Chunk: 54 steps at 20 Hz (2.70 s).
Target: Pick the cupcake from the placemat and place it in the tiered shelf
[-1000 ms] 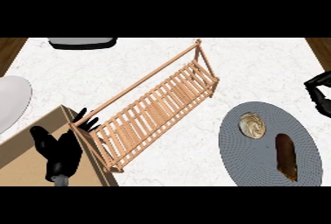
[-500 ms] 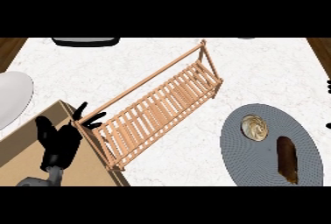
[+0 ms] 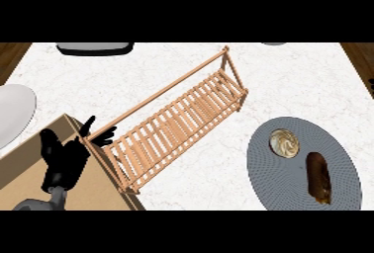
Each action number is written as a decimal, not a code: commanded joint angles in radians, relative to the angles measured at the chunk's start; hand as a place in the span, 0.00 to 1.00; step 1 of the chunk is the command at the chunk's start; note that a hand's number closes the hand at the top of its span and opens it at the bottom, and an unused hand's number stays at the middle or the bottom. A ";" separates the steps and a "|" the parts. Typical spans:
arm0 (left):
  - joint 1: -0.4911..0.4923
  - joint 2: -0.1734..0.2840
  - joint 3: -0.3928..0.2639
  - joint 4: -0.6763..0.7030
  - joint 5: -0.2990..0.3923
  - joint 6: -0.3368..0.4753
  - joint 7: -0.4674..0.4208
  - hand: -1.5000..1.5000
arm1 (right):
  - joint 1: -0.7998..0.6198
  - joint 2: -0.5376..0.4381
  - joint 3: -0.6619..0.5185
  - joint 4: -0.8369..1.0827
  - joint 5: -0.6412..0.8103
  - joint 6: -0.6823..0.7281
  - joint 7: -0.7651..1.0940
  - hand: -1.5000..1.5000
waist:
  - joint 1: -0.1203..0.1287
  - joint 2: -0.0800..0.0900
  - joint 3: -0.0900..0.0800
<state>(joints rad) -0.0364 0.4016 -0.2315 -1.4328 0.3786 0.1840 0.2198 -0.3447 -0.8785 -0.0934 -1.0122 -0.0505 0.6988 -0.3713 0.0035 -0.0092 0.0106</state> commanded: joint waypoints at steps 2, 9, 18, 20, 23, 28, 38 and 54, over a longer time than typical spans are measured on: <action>0.017 -0.007 0.048 0.025 0.030 0.016 0.044 0.50 | -0.025 0.047 0.067 -0.185 0.005 -0.015 0.210 0.00 | -0.008 0.004 -0.013; -0.044 -0.060 0.060 0.168 -0.015 -0.005 -0.027 0.50 | -0.053 0.133 0.090 -0.340 0.015 -0.148 0.509 0.00 | -0.017 0.010 -0.013; -0.009 -0.041 0.068 0.082 -0.030 -0.027 0.017 0.50 | -0.038 0.237 0.252 -0.466 0.167 -0.221 0.754 0.00 | 0.001 0.012 -0.012; -0.051 -0.092 0.059 0.133 -0.059 0.011 0.010 0.50 | -0.068 0.219 0.252 -0.462 0.183 -0.192 0.745 0.00 | -0.005 0.013 -0.012; 0.022 -0.052 0.089 0.085 -0.038 -0.032 -0.004 0.50 | -0.049 0.287 0.294 -0.562 0.188 -0.223 0.885 0.00 | -0.003 0.008 -0.012; -0.023 -0.068 0.113 0.099 -0.044 -0.035 0.019 0.50 | 0.003 0.258 0.279 -0.572 0.240 -0.212 0.894 0.00 | -0.008 0.010 -0.011; 0.034 -0.074 0.113 0.047 -0.077 -0.054 0.032 0.50 | 0.084 0.332 0.317 -0.556 0.398 -0.321 0.842 0.00 | 0.002 0.010 -0.010; 0.022 -0.095 0.156 0.068 -0.103 -0.087 0.037 0.50 | 0.122 0.405 0.362 -0.438 0.615 -0.464 0.744 0.00 | -0.004 0.010 -0.010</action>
<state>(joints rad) -0.0346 0.3344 -0.1128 -1.4342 0.2581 0.0637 0.2295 -0.2713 -0.5033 0.2456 -1.4496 0.5073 0.2990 0.4056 0.0043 -0.0087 0.0133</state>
